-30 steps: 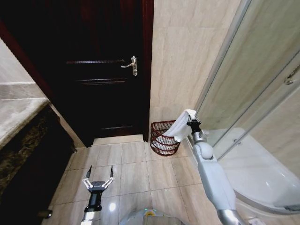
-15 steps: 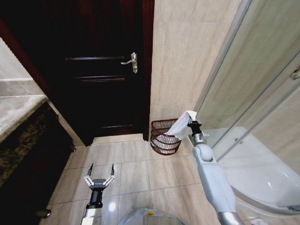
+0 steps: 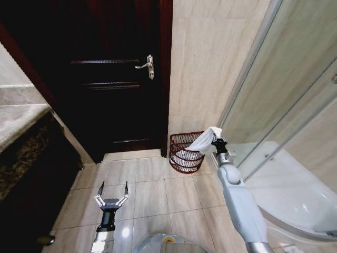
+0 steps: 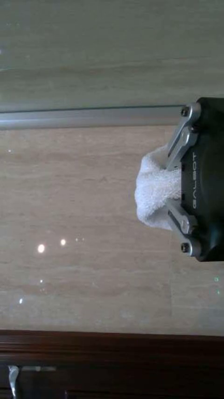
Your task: Discard the used towel into the hamper.
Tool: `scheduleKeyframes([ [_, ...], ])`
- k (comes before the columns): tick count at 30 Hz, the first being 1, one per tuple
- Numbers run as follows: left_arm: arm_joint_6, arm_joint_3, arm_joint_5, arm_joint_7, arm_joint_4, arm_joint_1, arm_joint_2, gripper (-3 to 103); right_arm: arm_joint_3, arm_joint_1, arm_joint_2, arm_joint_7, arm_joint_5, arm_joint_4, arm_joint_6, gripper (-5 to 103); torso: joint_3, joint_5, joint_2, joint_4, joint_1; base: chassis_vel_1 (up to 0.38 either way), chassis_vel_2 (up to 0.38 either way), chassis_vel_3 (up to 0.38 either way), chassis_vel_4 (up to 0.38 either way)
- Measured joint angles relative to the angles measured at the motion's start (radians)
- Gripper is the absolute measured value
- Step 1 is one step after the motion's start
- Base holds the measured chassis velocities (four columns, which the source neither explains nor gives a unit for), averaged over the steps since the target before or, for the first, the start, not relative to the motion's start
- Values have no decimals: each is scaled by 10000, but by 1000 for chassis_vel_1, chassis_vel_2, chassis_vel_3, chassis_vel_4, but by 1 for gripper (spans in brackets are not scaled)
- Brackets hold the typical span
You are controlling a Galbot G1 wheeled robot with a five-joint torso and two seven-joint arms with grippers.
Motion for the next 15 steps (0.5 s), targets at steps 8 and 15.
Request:
scheduleKeyframes([
  [8, -22, 64, -18, 49, 116, -87, 0, 100, -9, -126, 57, -6, -80, 195, 0, 4, -193, -1, -342, 0, -145, 0, 0, 0, 0],
  [15, -8, 66, -3, 71, 110, -173, 0, 100, -8, -205, 43, -4, -133, 351, -1, 4, -371, 0, -635, 0, -260, 0, 0, 0, 0],
])
